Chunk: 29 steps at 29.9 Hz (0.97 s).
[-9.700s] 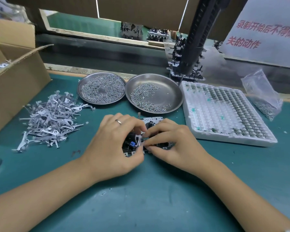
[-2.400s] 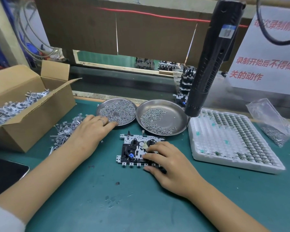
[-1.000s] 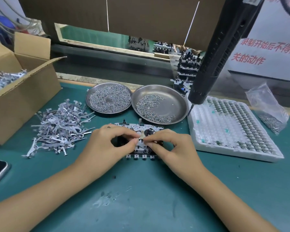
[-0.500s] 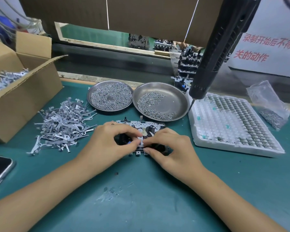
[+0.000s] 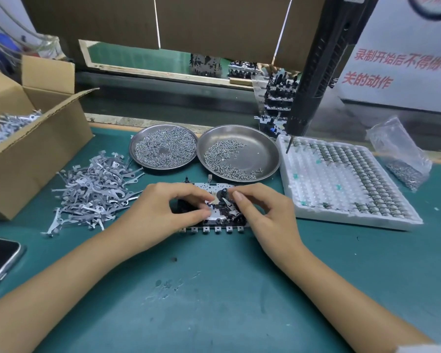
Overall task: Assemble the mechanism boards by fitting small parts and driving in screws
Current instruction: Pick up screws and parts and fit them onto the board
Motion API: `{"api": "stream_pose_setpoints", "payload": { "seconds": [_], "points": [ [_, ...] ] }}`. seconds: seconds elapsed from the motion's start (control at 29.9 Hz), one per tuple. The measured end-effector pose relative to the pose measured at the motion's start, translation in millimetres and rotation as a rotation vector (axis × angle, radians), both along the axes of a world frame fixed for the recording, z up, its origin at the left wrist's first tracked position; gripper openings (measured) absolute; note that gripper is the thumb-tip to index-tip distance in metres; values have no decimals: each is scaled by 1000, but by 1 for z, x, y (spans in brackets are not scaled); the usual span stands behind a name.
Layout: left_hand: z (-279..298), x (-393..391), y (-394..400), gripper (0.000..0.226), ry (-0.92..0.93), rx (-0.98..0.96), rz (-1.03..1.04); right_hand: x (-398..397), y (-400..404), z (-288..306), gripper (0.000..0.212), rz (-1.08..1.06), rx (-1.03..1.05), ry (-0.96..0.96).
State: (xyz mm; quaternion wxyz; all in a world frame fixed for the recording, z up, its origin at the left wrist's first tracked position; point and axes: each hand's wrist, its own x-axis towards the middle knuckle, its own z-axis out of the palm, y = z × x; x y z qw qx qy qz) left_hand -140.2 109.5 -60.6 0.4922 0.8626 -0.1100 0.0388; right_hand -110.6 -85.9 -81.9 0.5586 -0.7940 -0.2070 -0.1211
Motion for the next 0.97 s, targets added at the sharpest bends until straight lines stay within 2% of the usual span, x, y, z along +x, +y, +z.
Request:
{"api": "stream_pose_setpoints", "payload": {
  "seconds": [0.2, 0.4, 0.5, 0.57, 0.77, 0.87, 0.97],
  "points": [
    [-2, -3, -2, 23, -5, 5, 69, -6, 1, -5, 8, 118, -368, -267],
    [-2, -1, -4, 27, 55, -23, 122, -9, 3, -6, 9, 94, -551, -470],
    [-2, 0, -4, 27, 84, -32, 146, -11, 8, -6, 17, 29, -652, -591],
    [-1, 0, -5, 26, 98, -34, 150, -13, 10, -7, 14, -24, -685, -619],
    [1, 3, -5, 24, 129, -48, 126, -13, 12, -9, 5, -68, -699, -598],
    [1, 4, -3, 27, 142, -50, 99, -11, 9, -8, 2, -16, -574, -514],
    [2, 5, 1, 27, 164, -62, 44, -8, 6, -5, 9, 44, -345, -343]
  ]
}}
